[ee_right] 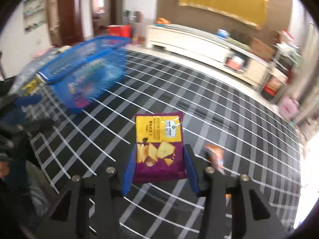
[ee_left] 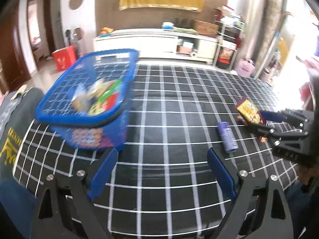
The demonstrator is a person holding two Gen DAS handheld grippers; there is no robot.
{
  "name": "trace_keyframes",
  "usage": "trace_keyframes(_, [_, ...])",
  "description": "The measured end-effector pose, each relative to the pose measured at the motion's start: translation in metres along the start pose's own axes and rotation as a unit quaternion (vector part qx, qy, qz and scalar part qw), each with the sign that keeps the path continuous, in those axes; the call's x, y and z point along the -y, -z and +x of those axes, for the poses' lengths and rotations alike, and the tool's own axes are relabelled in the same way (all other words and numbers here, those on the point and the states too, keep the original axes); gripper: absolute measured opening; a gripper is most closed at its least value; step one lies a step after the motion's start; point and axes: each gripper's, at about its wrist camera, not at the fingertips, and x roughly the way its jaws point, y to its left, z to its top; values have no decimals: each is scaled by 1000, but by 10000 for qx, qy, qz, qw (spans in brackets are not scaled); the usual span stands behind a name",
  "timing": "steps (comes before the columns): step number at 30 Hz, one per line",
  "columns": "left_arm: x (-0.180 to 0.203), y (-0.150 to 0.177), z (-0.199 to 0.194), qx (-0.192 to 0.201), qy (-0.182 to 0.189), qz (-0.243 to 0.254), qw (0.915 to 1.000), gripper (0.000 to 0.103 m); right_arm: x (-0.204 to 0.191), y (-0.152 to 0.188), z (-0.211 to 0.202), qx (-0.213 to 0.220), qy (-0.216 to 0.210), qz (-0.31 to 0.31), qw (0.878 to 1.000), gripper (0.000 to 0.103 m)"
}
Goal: Organize snacks
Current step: 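Grasp the purple chip bag with the right gripper and lift it, then grasp the orange stick snack with the left gripper while the right gripper holds the chip bag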
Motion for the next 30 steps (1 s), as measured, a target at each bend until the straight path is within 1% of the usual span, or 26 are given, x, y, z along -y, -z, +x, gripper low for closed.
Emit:
trace_keyframes(3, [17, -10, 8, -114, 425, 154, 9989, 90, 17, 15, -4, -35, 188, 256, 9995, 51])
trace_keyframes(7, [47, -22, 22, -238, 486, 423, 9976, 92, 43, 29, -14, 98, 507, 709, 9961, 51])
trace_keyframes(8, [55, -25, 27, -271, 500, 502, 9971, 96, 50, 31, -15, 137, 542, 869, 9946, 51])
trace_keyframes(9, [61, -28, 32, -308, 527, 563, 9965, 103, 58, 34, -16, 183, 580, 1085, 9922, 51])
trace_keyframes(12, [88, -36, 48, -507, 650, 724, 9940, 103, 76, 40, -19, 298, 876, 1492, 9845, 51])
trace_keyframes(15, [111, -45, 64, -661, 798, 800, 9914, 103, 92, 45, -18, 387, 993, 1813, 9776, 51])
trace_keyframes(17, [124, -48, 76, -806, 817, 785, 9903, 103, 101, 47, -18, 463, 1065, 1952, 9739, 51])
trace_keyframes(20, [143, -54, 95, -1067, 998, 688, 9869, 103, 110, 50, -18, 547, 1185, 2117, 9686, 51])
trace_keyframes(24, [168, -58, 114, -1159, 980, 786, 9853, 103, 122, 60, -11, 455, 1230, 2282, 9647, 51])
trace_keyframes(27, [183, -60, 128, -1331, 1161, 752, 9814, 103, 130, 65, -9, 407, 1447, 2312, 9612, 51])
trace_keyframes(30, [197, -62, 143, -1393, 1250, 862, 9785, 101, 136, 71, -7, 358, 1505, 2385, 9588, 51])
